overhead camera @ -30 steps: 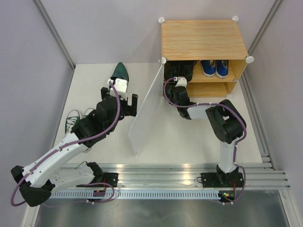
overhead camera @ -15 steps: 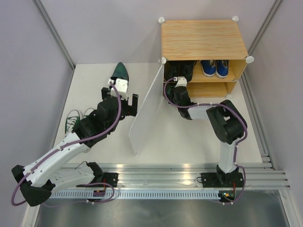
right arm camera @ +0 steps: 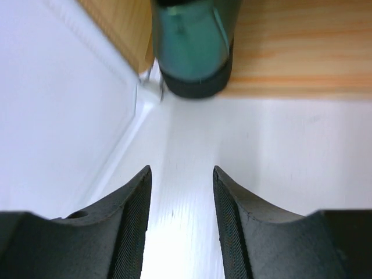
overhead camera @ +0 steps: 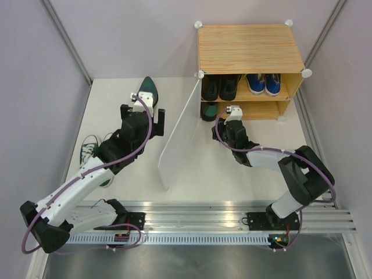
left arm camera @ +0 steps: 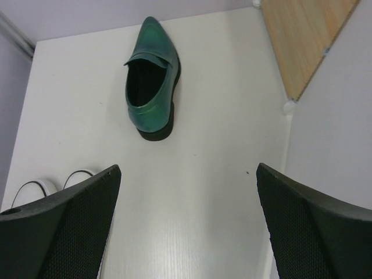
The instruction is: Place and organize the shoes in the shoe cabinet
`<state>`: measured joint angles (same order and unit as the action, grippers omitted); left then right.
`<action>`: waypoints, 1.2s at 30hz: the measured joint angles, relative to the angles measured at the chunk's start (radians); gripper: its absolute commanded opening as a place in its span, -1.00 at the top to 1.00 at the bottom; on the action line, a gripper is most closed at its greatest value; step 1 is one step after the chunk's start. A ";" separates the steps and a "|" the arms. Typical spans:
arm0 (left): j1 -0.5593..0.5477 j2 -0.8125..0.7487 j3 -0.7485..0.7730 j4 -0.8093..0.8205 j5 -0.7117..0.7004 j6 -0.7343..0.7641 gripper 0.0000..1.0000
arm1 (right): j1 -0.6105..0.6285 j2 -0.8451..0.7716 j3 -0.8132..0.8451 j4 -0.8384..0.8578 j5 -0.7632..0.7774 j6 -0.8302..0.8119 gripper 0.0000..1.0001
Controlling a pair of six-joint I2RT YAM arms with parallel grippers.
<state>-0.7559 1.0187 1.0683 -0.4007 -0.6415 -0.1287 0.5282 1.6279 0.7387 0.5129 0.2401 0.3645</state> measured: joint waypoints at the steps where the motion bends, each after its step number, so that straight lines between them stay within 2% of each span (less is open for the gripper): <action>1: 0.022 0.013 0.000 0.003 0.001 0.000 -0.99 | 0.006 -0.031 -0.038 0.002 -0.001 0.014 -0.03; 6: 0.195 0.138 0.024 -0.031 0.034 -0.034 -0.99 | 0.010 -0.195 -0.151 -0.047 -0.011 0.087 -0.09; 10: 0.360 0.219 0.097 -0.084 0.152 -0.098 -0.97 | 0.019 -0.345 -0.212 -0.079 -0.020 0.132 -0.12; 12: 0.423 0.268 0.158 -0.119 0.182 -0.124 -0.89 | 0.020 -0.394 -0.235 -0.083 -0.024 0.146 -0.13; 13: 0.446 0.296 0.195 -0.130 0.194 -0.134 -0.77 | 0.020 -0.414 -0.243 -0.092 -0.024 0.154 -0.14; 17: 0.505 0.402 0.309 -0.150 0.265 -0.164 -0.68 | 0.020 -0.454 -0.246 -0.147 -0.030 0.165 -0.16; 18: 0.518 0.423 0.326 -0.153 0.286 -0.169 -0.69 | 0.020 -0.459 -0.246 -0.156 -0.033 0.165 -0.16; 19: 0.534 0.455 0.350 -0.159 0.307 -0.177 -0.82 | 0.020 -0.466 -0.246 -0.167 -0.035 0.164 -0.17; 21: 0.558 0.529 0.396 -0.161 0.338 -0.190 -0.92 | 0.020 -0.478 -0.245 -0.186 -0.037 0.164 -0.18; 25: 0.602 0.708 0.497 -0.182 0.401 -0.219 -0.95 | 0.020 -0.488 -0.245 -0.200 -0.039 0.163 -0.19; 30: 0.678 0.909 0.629 -0.211 0.518 -0.270 -0.81 | 0.020 -0.479 -0.241 -0.208 -0.046 0.163 -0.19; 36: 0.754 1.054 0.715 -0.234 0.586 -0.299 -0.64 | 0.020 -0.459 -0.233 -0.222 -0.051 0.163 -0.19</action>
<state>-0.0017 2.0724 1.7828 -0.6350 -0.0551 -0.4274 0.5480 1.1687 0.5060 0.2913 0.1886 0.5274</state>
